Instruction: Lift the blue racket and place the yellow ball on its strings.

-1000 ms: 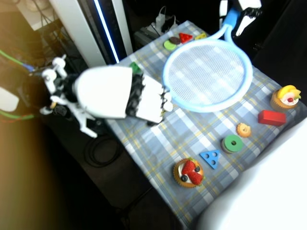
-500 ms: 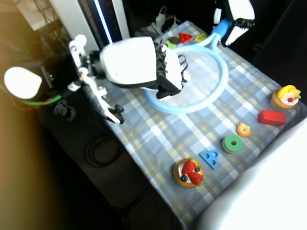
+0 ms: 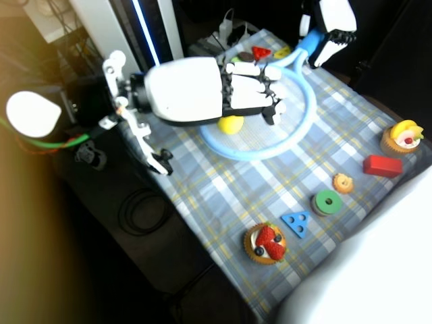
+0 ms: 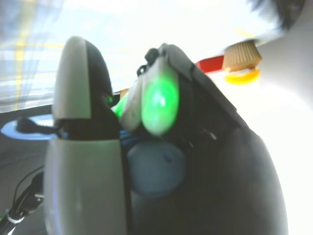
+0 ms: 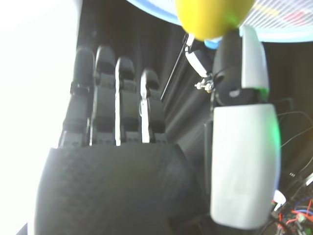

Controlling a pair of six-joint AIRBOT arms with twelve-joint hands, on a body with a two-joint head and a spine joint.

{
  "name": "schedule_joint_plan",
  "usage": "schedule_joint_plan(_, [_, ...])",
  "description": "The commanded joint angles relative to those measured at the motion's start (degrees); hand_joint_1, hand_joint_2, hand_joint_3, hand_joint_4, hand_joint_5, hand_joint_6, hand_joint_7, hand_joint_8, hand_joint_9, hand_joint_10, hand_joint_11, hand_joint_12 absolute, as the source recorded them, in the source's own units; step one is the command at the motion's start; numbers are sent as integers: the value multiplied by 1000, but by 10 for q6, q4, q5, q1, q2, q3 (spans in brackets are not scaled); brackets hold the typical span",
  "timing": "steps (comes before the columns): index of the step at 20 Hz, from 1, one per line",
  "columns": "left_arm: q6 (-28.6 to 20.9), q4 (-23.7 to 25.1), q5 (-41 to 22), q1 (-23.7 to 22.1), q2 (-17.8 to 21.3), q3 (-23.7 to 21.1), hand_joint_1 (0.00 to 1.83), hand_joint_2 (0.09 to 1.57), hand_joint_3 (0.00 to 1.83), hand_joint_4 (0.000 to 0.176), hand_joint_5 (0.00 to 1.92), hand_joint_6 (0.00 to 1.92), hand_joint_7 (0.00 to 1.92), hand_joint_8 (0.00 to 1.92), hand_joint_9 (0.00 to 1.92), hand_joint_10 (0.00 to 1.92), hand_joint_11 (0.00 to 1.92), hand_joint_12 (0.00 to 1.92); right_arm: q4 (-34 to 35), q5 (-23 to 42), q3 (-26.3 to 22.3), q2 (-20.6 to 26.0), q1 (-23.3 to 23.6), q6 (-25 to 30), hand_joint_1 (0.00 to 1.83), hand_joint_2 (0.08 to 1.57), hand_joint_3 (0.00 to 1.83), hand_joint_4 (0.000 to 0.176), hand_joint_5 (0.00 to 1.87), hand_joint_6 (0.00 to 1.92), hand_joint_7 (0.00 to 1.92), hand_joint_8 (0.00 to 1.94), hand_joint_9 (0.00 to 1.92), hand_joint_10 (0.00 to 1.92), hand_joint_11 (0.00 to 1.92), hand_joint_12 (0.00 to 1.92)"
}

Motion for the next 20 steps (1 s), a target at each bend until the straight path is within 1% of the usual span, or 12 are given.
schedule_joint_plan(1, [-6, -2, -55, -7, -2, 7, 1792, 1120, 0, 175, 969, 1921, 1189, 1921, 1459, 1921, 1555, 1921, 37, 62, -2, 0, 9, 1, 839, 944, 0, 90, 34, 0, 208, 0, 259, 0, 0, 927])
schedule_joint_plan(2, [-6, -5, -52, -8, -5, 11, 1777, 1124, 0, 175, 970, 1921, 1193, 1921, 1461, 1921, 1563, 1921, 43, 66, -3, 1, 9, 1, 867, 935, 0, 92, 14, 5, 134, 0, 187, 0, 0, 777])
schedule_joint_plan(5, [-6, -16, -30, -13, -14, 29, 1801, 1127, 0, 176, 939, 1921, 1187, 1921, 1441, 1921, 1521, 1921, 56, 70, -4, 3, 9, 0, 864, 927, 1, 122, 0, 0, 44, 2, 100, 5, 0, 526])
schedule_joint_plan(6, [-6, -19, -24, -15, -18, 34, 1788, 1133, 0, 175, 918, 1921, 1185, 1921, 1450, 1921, 1514, 1921, 56, 70, -4, 3, 9, 0, 824, 948, 5, 104, 0, 0, 48, 2, 94, 3, 0, 477])
schedule_joint_plan(8, [-6, -29, -7, -20, -28, 50, 1782, 1129, 0, 175, 890, 1921, 1179, 1921, 1455, 1921, 1554, 1921, 57, 69, -5, 4, 6, 0, 770, 968, 4, 111, 0, 0, 30, 0, 71, 0, 0, 393])
schedule_joint_plan(12, [-6, -42, 8, -25, -36, 66, 1772, 1134, 0, 176, 866, 1921, 1157, 1921, 1434, 1921, 1540, 1921, 64, 69, -5, 6, 0, 0, 758, 983, 0, 113, 10, 4, 56, 5, 115, 6, 0, 477])
schedule_joint_plan(14, [-6, -43, 2, -25, -35, 63, 1762, 1150, 0, 175, 864, 1921, 1167, 1921, 1438, 1921, 1573, 1921, 73, 70, -10, 16, -11, -1, 744, 984, 0, 83, 78, 5, 129, 6, 187, 4, 10, 630])
schedule_joint_plan(15, [-6, -42, -2, -25, -34, 61, 1732, 1157, 3, 176, 869, 1921, 1183, 1921, 1441, 1921, 1564, 1921, 82, 73, -19, 33, -24, -1, 732, 981, 0, 55, 180, 12, 251, 14, 290, 12, 68, 757])
schedule_joint_plan(16, [-6, -42, -5, -25, -33, 59, 1739, 1151, 0, 175, 863, 1921, 1181, 1921, 1433, 1921, 1558, 1921, 86, 74, -35, 56, -36, -2, 757, 1003, 3, 19, 385, 24, 485, 29, 516, 42, 198, 957])
schedule_joint_plan(17, [-6, -41, -10, -24, -32, 56, 1804, 1137, 0, 173, 911, 1921, 1199, 1921, 1471, 1921, 1553, 1921, 87, 74, -50, 79, -49, -10, 830, 988, 0, 21, 492, 12, 662, 34, 695, 80, 271, 1094])
schedule_joint_plan(18, [-6, -41, -16, -23, -31, 52, 1826, 1137, 0, 174, 960, 1921, 1192, 1921, 1473, 1921, 1584, 1921, 87, 73, -73, 103, -69, -21, 897, 962, 0, 0, 564, 6, 753, 24, 806, 96, 364, 1191])
schedule_joint_plan(20, [-6, -42, -21, -21, -25, 46, 1831, 1137, 0, 171, 989, 1921, 1197, 1921, 1486, 1921, 1440, 1921, 91, 74, -87, 119, -90, -28, 867, 940, 0, 27, 488, 0, 656, 0, 707, 37, 268, 1157])
